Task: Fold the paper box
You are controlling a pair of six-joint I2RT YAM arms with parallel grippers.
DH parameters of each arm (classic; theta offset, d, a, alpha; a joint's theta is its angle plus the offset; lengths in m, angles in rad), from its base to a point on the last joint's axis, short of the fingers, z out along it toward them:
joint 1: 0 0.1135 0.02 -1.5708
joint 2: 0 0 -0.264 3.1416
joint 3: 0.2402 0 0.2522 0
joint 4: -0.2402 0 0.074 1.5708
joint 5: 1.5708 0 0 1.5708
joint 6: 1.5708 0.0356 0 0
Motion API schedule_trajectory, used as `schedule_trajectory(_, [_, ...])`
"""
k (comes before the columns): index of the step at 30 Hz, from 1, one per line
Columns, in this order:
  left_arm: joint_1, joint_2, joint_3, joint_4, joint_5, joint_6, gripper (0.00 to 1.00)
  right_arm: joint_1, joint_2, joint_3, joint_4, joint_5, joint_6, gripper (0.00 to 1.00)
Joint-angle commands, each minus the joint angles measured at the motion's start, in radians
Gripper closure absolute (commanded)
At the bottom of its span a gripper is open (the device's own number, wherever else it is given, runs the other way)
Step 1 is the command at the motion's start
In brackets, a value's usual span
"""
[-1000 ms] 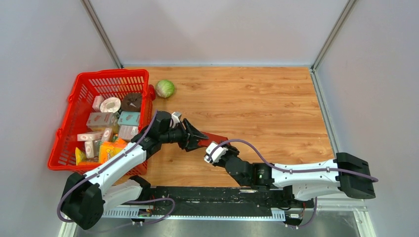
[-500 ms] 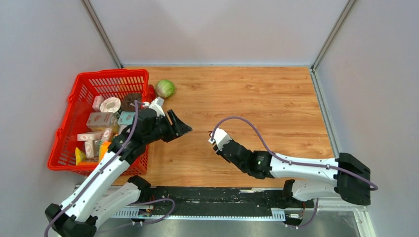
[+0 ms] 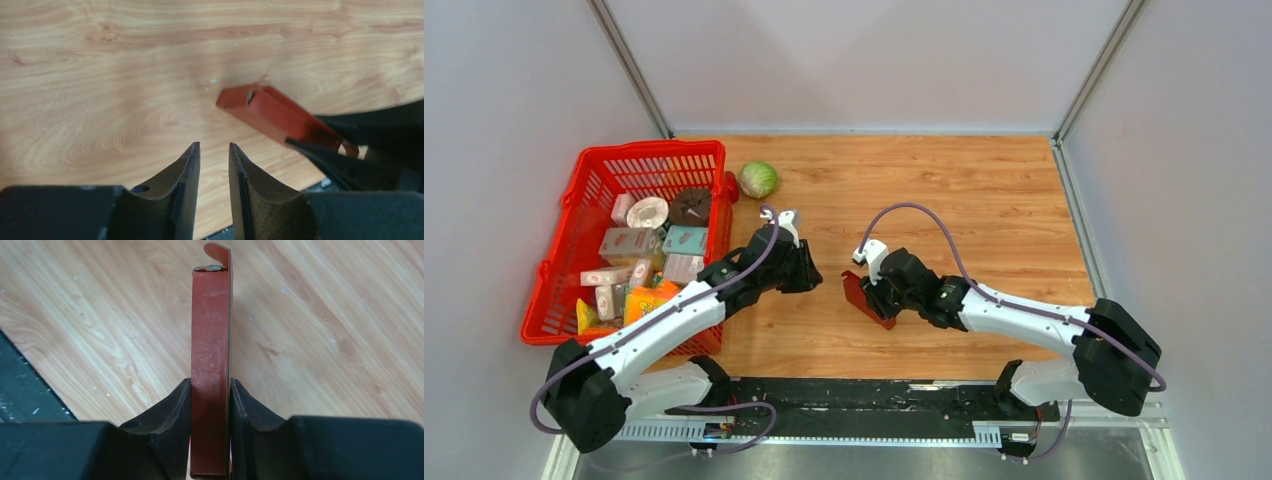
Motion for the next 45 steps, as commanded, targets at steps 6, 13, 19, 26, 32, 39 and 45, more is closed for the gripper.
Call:
schedule_trajectory(6, [0.002,0.126,0.027,0.166,-0.186,0.089,0.65,0.003,0.112,0.018,0.108,-0.136,-0.035,0.66])
schedule_trajectory(13, [0.002,0.269,0.076,0.235,-0.114,0.137,0.74,0.003,0.121,0.014,0.137,-0.112,-0.047,0.66])
schedule_trajectory(19, [0.0,0.318,0.07,0.29,-0.077,0.139,0.76,0.003,0.142,0.029,0.128,-0.098,-0.048,0.66])
schedule_trajectory(26, [-0.027,0.309,0.077,0.298,-0.078,0.158,0.79,0.003,0.149,0.037,0.125,-0.095,-0.047,0.66])
schedule_trajectory(32, [-0.067,0.271,0.059,0.286,-0.098,0.152,0.82,0.003,0.15,0.043,0.12,-0.087,-0.048,0.66])
schedule_trajectory(39, [-0.1,0.234,0.05,0.255,-0.135,0.146,0.83,0.003,0.147,0.044,0.119,-0.092,-0.045,0.66])
schedule_trajectory(45, [-0.104,0.212,0.025,0.262,-0.129,0.151,0.8,0.003,0.141,0.043,0.116,-0.092,-0.044,0.66])
